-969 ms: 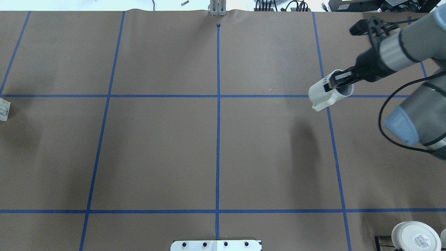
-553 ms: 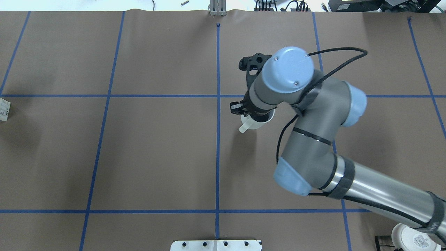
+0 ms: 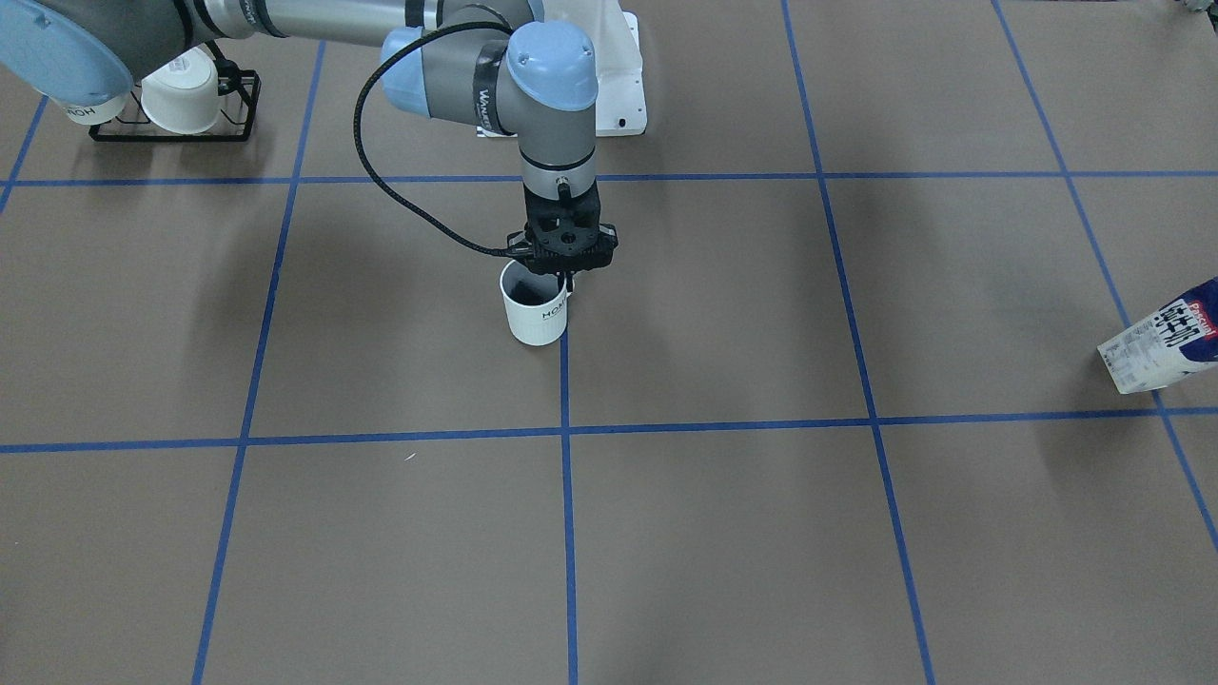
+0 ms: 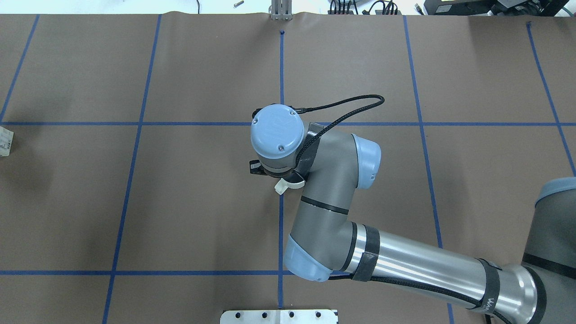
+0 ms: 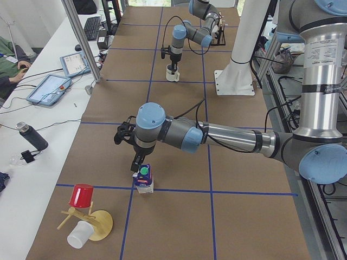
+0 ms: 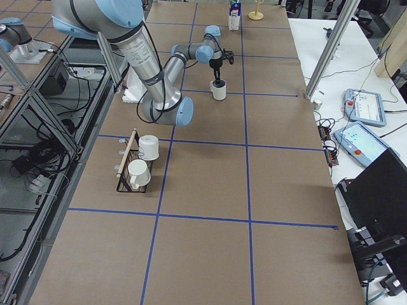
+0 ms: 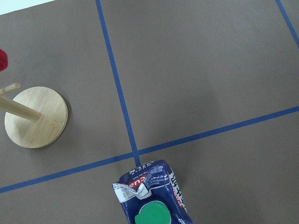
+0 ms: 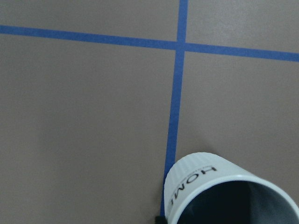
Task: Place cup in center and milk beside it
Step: 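Carry the white mug with the right gripper toward the table center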
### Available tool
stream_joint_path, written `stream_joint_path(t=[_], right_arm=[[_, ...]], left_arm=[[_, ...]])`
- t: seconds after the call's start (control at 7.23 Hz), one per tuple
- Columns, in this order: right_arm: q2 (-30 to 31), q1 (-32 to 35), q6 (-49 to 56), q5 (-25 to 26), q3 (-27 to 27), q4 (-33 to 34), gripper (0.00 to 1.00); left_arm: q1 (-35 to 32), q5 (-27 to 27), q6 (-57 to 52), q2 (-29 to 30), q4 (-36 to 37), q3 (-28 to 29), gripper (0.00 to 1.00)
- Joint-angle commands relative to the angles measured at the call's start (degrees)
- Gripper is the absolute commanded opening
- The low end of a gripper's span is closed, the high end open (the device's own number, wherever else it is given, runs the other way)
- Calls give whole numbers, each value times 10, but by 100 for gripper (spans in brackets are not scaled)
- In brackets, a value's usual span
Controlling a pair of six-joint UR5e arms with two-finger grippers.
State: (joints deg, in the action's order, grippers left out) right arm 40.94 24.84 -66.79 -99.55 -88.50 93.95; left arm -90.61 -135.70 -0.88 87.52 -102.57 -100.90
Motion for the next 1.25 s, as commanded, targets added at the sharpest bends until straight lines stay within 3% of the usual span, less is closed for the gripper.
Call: stream_joint_path(t=[0.0,0.55,0.69,0.83,0.97,1.11], right_arm=[[-24,-13,-4,1,5,27,0],[-39,-14,-12,-2,24,28,0],[-40,-13,-13,0,24,24,31],[-45,-13,-18,2,22,23,71],[-56,-12,-19,15,18,23,99],[-72,-7,-19,16,15,24,100]], left_arm=[[0,0,0,-1,0,0,98],[0,0,-1,-1,0,-1,98],[0,0,-1,-1,-1,-1,98],[0,0,-1,-2,-1,-1,98],[0,0,-1,-2,-1,-2,98],[0,0,-1,-2,-1,-1,98]])
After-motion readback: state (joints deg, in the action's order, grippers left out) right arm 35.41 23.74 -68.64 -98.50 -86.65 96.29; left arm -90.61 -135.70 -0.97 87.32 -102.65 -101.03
